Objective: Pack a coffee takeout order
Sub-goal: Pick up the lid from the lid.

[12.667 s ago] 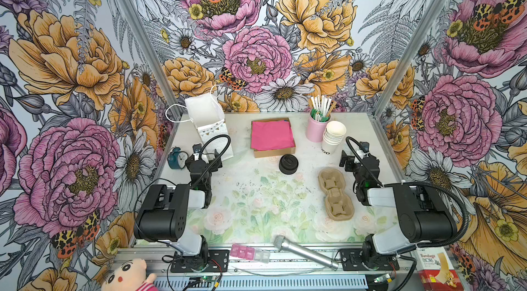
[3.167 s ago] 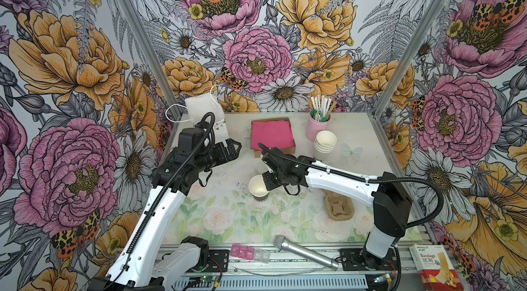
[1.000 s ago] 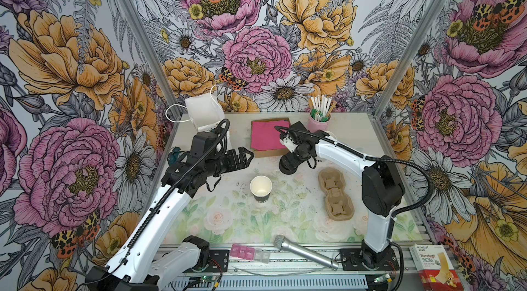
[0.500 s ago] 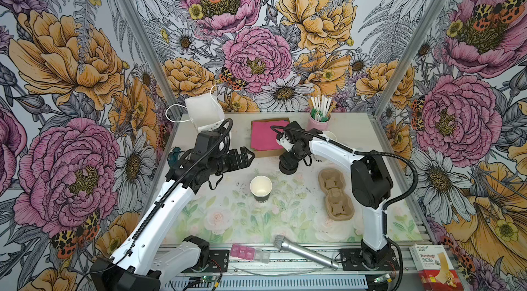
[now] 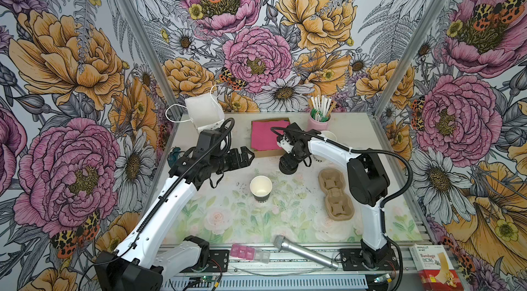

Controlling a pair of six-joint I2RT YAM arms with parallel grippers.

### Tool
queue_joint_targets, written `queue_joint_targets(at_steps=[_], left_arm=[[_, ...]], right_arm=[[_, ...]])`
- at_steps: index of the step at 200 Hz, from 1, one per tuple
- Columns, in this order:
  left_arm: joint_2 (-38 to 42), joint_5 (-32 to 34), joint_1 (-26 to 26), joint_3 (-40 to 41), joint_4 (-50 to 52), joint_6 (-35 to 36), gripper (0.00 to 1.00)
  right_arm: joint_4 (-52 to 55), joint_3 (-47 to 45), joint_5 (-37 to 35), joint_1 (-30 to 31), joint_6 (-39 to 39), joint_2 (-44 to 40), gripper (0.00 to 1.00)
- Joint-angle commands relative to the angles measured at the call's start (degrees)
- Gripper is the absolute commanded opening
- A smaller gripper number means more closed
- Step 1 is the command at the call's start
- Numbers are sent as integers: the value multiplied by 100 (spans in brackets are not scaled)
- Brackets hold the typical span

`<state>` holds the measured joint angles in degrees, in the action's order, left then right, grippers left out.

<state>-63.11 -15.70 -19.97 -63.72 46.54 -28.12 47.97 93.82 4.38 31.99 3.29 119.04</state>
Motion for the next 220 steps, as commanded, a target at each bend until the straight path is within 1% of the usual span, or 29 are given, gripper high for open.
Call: queue_joint_targets(at_steps=[1, 50, 177, 220], left_arm=[[25, 26, 56, -62, -14, 118, 99], [52, 25, 98, -33, -17, 117, 99], [30, -13, 188, -15, -25, 219, 99], [-186, -350, 284, -135, -65, 254, 97]], right_arm=[[29, 199, 114, -26, 69, 130, 76], [43, 206, 124, -24, 31, 155, 69], [68, 234, 93, -26, -153, -448, 67], [73, 199, 208, -26, -280, -574, 66]])
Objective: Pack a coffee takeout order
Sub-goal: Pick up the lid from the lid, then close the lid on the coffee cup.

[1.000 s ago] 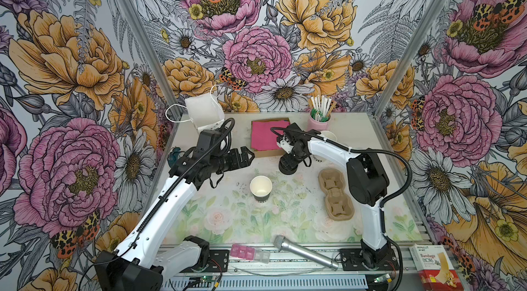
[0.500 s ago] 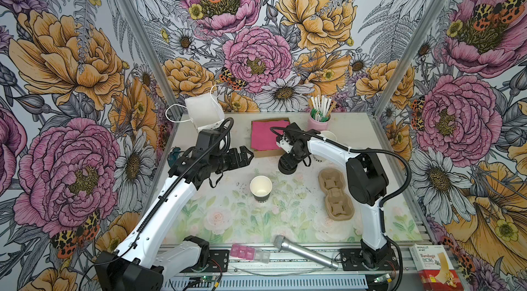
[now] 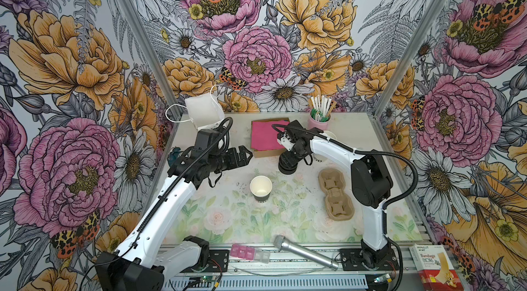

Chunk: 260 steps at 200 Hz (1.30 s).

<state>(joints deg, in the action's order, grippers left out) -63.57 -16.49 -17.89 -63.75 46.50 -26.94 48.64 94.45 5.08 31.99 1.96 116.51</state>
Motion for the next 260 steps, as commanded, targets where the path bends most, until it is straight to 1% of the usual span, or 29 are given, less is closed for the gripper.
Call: queue_joint_targets(at_steps=[1, 38, 79, 123, 177, 196, 205, 210, 219, 240, 260], left_arm=[[-143, -274, 80, -135, -57, 141, 97], [-260, -291, 110, -222, -67, 204, 98], [-160, -282, 205, -186, -62, 207, 99], [-1, -367, 379, -112, -59, 173, 99], [323, -589, 604, -78, -59, 13, 89], [417, -777, 737, -44, -63, -106, 84], [486, -883, 799, -34, -54, -144, 83], [514, -960, 841, -21, -57, -173, 82], [577, -1103, 917, 7, -53, -251, 81], [724, -1383, 1078, 144, -53, -463, 76], [884, -1477, 1119, 289, -54, -594, 75]], right_arm=[[5, 135, 140, -26, -154, -325, 66], [5, 140, 180, -26, -240, -541, 65], [65, 182, 292, 9, -438, -949, 65], [235, 333, 213, 382, -541, -1503, 65], [841, 768, 72, 1067, -829, -1785, 64], [969, 844, -41, 1297, -985, -1816, 64], [1017, 859, -99, 1313, -1070, -1809, 63], [1032, 864, -116, 1496, -1125, -1807, 63], [1059, 864, -140, 1595, -1207, -1785, 63], [1108, 849, -193, 1807, -1353, -1716, 63], [1130, 838, -261, 2014, -1461, -1612, 63]])
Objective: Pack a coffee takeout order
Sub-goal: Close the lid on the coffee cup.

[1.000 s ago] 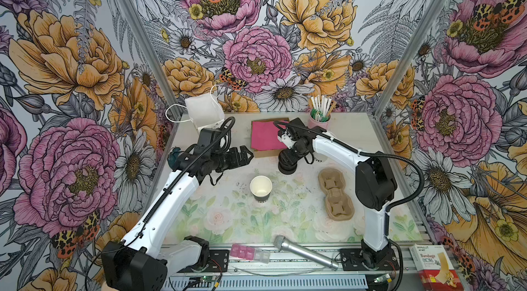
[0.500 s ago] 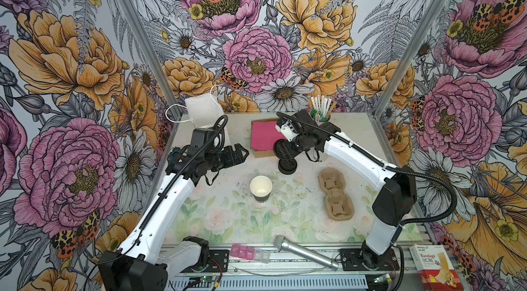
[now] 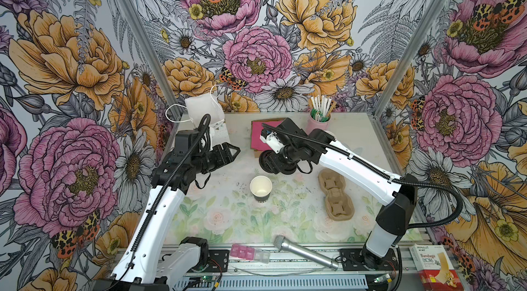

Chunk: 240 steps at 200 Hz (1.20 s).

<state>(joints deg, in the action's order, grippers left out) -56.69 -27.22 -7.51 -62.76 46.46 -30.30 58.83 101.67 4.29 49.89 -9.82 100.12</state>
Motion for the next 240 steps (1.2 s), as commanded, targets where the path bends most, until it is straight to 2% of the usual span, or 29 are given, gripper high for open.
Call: queue_joint_targets(at_steps=[1, 66, 136, 240], left_arm=[[203, -405, 82, 197, -49, -261, 75], [465, -646, 110, 621, 7, -680, 72], [401, -610, 100, 835, 73, -828, 68], [404, -458, -104, 1046, 74, -1045, 68]], right_arm=[[111, 117, -182, 224, -282, 27, 63], [107, 56, -216, 690, -511, 487, 63], [138, -108, -575, 726, -578, 719, 63], [147, -191, -551, 830, -420, 955, 63]])
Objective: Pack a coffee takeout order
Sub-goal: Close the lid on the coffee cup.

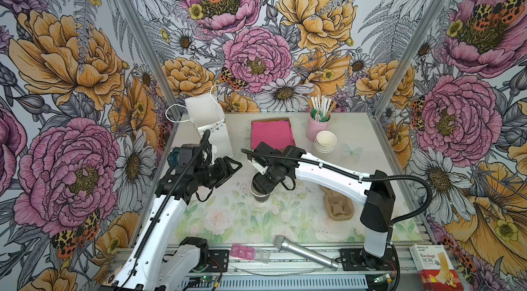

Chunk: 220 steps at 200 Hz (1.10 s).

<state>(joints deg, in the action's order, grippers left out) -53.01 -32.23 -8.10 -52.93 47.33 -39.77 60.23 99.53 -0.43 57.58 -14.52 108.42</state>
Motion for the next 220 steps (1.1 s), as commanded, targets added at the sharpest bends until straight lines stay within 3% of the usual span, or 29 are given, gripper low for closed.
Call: queue_joint_targets(at_steps=[1, 220], left_arm=[[37, 42, -53, 63, -18, -100, 68], [37, 305, -214, 324, 168, -163, 69]], right_arm=[[7, 32, -71, 60, 53, 130, 63], [75, 470, -100, 157, 424, 460, 64]])
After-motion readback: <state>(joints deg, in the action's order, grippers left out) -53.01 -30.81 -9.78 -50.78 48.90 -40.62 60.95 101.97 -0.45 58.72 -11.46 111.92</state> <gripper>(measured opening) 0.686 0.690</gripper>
